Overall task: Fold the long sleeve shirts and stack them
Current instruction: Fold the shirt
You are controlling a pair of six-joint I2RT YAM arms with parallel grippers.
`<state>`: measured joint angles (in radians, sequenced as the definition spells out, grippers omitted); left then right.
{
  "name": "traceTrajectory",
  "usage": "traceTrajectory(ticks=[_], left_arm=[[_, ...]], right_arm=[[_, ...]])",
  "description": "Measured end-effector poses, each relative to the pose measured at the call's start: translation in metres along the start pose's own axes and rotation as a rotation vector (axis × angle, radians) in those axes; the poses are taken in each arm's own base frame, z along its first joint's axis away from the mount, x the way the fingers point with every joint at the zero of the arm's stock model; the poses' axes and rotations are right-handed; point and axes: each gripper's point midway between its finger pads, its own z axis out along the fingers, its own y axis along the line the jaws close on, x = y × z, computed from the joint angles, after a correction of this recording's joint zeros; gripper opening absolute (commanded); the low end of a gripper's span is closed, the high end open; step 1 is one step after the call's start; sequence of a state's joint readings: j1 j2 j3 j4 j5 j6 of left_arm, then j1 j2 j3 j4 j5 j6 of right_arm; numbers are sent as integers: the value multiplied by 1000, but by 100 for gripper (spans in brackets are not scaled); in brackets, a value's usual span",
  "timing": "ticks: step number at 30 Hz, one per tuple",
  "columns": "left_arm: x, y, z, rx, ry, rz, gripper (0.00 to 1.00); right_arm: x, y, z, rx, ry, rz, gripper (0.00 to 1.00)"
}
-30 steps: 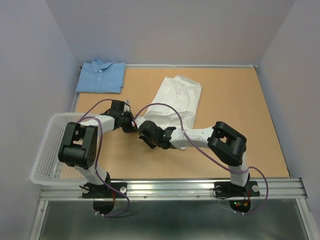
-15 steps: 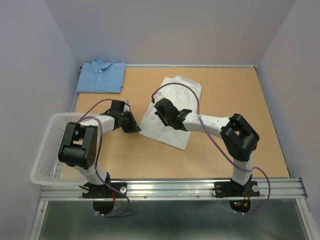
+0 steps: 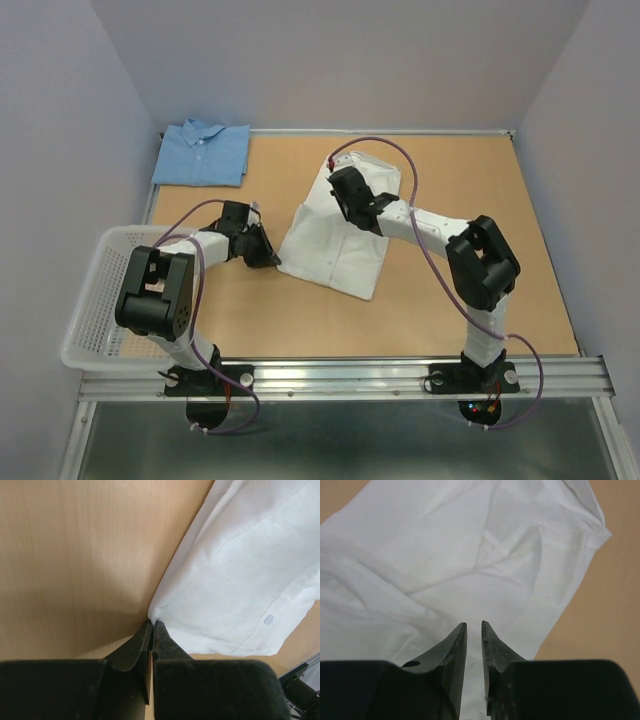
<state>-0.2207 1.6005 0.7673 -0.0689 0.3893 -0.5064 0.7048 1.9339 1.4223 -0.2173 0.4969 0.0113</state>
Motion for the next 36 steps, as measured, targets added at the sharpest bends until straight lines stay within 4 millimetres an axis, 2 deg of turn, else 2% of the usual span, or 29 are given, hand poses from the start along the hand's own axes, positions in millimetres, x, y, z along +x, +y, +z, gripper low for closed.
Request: traceTrajectory(ticks=[1,2,3,4,5,7,9,11,14,15,16,19,22,25,28,30,31,33,36], left_arm=[[1,1,-1,-4,3,0,14],[2,1,-2,-9,8,-1,20],[4,2,-4,-14,12,-1,35],[6,4,-5,-23,19,-2,44],[8,4,-9,-28,25,0,59],[9,3,-16,-36,19,7,69],[6,-1,-30,-43,2,22,75],[-5,-12,-45,-33,-38,43,75],[-31,-38,-68,16,-120,95,71],[-43,-52,-77,52,-157,125,69],[-56,-67,-86,86,-199,152,68],[-68,-92,-91,154,-230,208,65],[-65,-112,-71,201,-190,258,64],[-50,-122,-35,222,-94,297,63],[-28,-121,14,204,17,329,60],[-11,-112,35,185,83,332,59],[-3,-107,43,174,110,328,58],[0,-107,47,196,123,325,58],[1,-107,50,221,109,327,57]], right_arm=[[2,-5,1,15,8,11,31],[4,-9,2,23,16,22,34],[6,-12,1,29,25,36,42],[7,-13,0,29,29,42,46],[9,-14,-4,24,34,57,51],[12,-17,-13,4,43,92,56],[10,-20,-29,-33,43,141,58],[0,-29,-44,-77,23,223,59],[-20,-37,-61,-164,-13,343,58],[-26,-41,-67,-202,-27,392,58],[-28,-41,-72,-240,-30,434,58],[-18,-30,-74,-358,-1,529,58],[2,1,-69,-514,77,607,57],[14,30,-62,-636,120,678,57],[43,55,-54,-734,171,765,57],[65,65,-47,-763,210,822,57],[76,66,-42,-765,232,854,57],[86,64,-35,-771,239,909,57],[89,35,-24,-769,181,1010,57]])
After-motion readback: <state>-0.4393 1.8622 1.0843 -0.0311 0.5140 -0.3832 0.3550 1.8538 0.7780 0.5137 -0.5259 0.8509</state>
